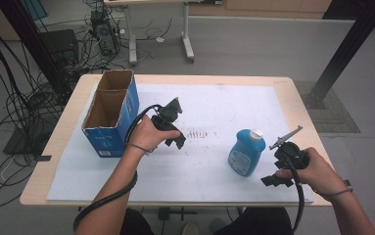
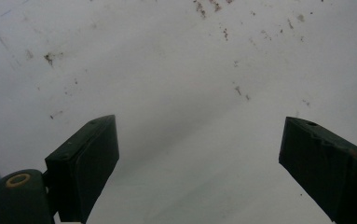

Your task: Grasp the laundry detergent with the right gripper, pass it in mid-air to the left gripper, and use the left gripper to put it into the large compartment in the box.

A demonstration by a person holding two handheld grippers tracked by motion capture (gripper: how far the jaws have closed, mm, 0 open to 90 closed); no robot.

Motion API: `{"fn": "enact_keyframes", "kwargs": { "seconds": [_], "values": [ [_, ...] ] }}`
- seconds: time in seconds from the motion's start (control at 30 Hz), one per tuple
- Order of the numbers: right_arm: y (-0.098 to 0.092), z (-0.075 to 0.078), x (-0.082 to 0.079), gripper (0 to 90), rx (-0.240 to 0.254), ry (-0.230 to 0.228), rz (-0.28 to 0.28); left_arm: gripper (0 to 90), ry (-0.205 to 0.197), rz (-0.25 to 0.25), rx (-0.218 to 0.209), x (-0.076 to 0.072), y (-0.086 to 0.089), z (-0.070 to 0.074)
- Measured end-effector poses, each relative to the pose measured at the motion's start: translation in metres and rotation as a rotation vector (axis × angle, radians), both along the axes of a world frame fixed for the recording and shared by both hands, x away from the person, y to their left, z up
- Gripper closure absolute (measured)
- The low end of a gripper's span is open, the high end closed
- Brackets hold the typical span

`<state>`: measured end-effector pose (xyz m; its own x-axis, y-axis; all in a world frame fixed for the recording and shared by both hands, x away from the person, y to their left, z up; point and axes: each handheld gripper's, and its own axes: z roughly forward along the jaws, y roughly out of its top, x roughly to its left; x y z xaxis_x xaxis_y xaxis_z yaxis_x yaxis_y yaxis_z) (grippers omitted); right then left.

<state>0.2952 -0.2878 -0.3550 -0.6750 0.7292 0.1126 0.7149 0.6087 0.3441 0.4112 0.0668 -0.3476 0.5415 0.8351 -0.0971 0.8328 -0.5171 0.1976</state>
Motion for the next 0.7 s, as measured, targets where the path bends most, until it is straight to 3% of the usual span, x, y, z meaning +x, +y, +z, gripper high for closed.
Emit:
{"fn": "enact_keyframes", "kwargs": {
  "seconds": [0.7],
  "values": [
    [0.002,-0.023,-0.014,15.8,0.074,-0.011,-0.03,12.4,-0.007,0.012,-0.001,-0.006,0.002,0.002]
  ]
}}
